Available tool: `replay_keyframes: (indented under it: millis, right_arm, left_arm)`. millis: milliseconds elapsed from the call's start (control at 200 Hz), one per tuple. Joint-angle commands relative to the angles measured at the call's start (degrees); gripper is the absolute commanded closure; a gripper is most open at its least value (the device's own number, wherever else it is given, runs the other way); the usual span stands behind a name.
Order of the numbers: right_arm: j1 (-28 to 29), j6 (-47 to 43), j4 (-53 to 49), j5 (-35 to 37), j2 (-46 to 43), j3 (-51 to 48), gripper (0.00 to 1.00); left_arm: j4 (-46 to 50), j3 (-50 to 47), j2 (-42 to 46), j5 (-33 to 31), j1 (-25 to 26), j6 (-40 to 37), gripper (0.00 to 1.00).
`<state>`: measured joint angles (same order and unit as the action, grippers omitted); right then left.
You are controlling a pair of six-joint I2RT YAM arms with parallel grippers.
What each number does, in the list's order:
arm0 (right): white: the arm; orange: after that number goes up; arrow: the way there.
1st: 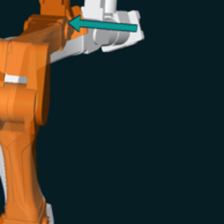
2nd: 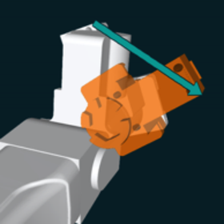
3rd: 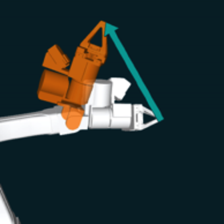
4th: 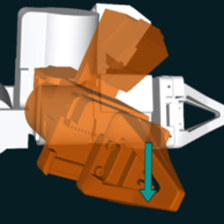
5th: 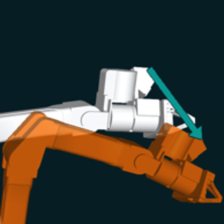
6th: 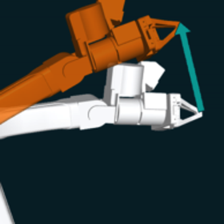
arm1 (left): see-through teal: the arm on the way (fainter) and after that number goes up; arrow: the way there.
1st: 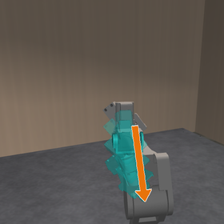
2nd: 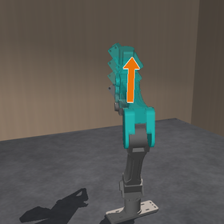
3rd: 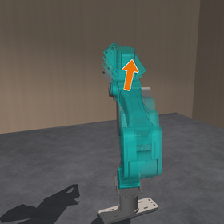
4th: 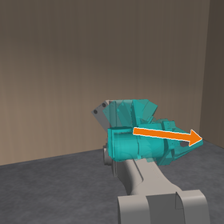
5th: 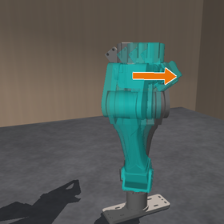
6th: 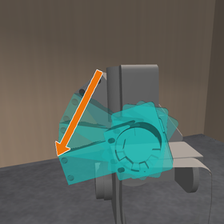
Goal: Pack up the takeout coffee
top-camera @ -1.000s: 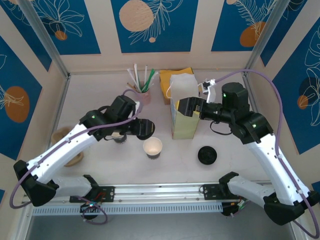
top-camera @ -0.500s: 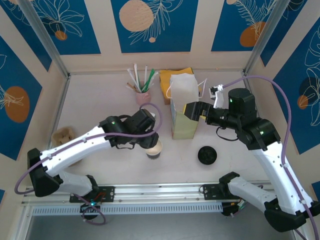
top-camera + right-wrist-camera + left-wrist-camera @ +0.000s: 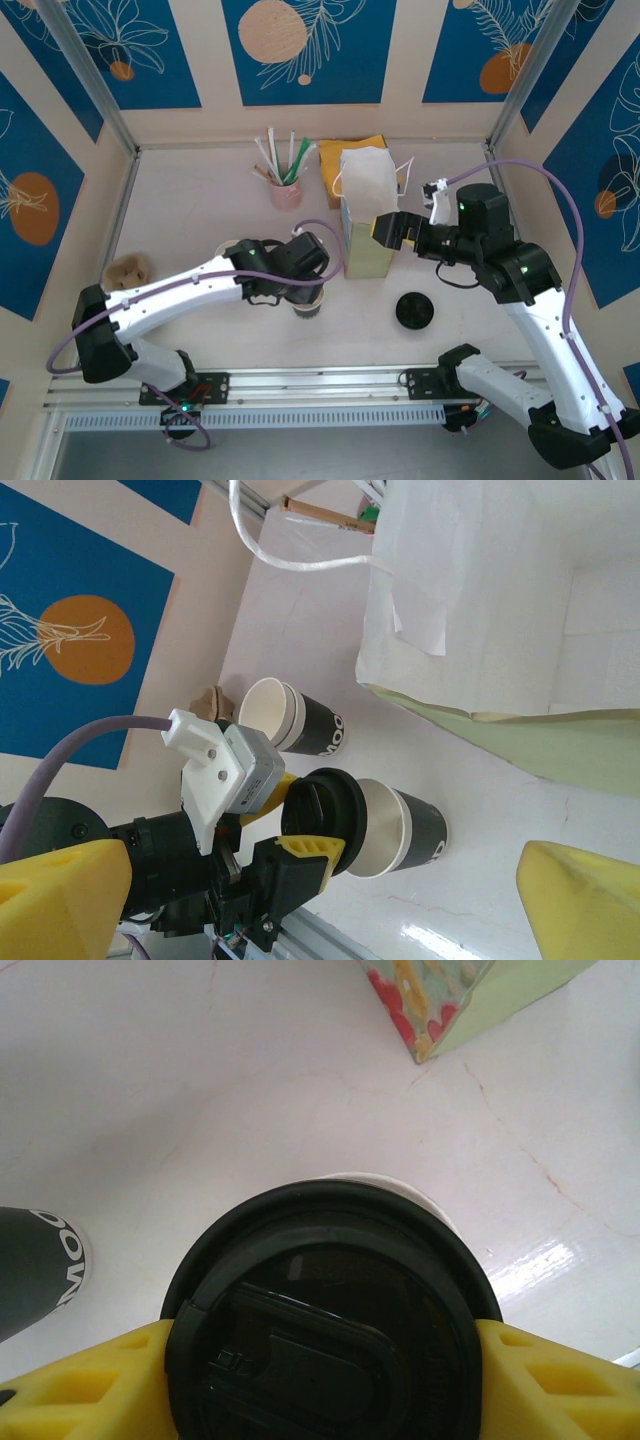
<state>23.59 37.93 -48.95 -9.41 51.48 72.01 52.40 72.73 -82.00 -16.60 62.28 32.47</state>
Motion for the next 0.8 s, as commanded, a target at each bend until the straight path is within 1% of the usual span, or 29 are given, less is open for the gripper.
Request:
replay_keyframes:
  millis: [0,205,795]
  right_arm:
    - [-0.2,-0.46,-0.33,-1.47,-0.65,-1.16,0.01]
    - [-0.28,-0.89,-0.32,-1.8,-0.6,-1.53,0.01]
    - [-0.52,-1.36,-0.78,-2.11,-1.26,-2.4,0.01]
  left_arm:
    - [-0.46,-0.97,-1.12,-1.29,0.98,0.39,0.41]
    - [-1.15,-1.23,-1.89,-0.99,1.75,0.97,0.41]
    - [-2.3,-1.63,-4.56,-0.93,1.93,0.66,0.41]
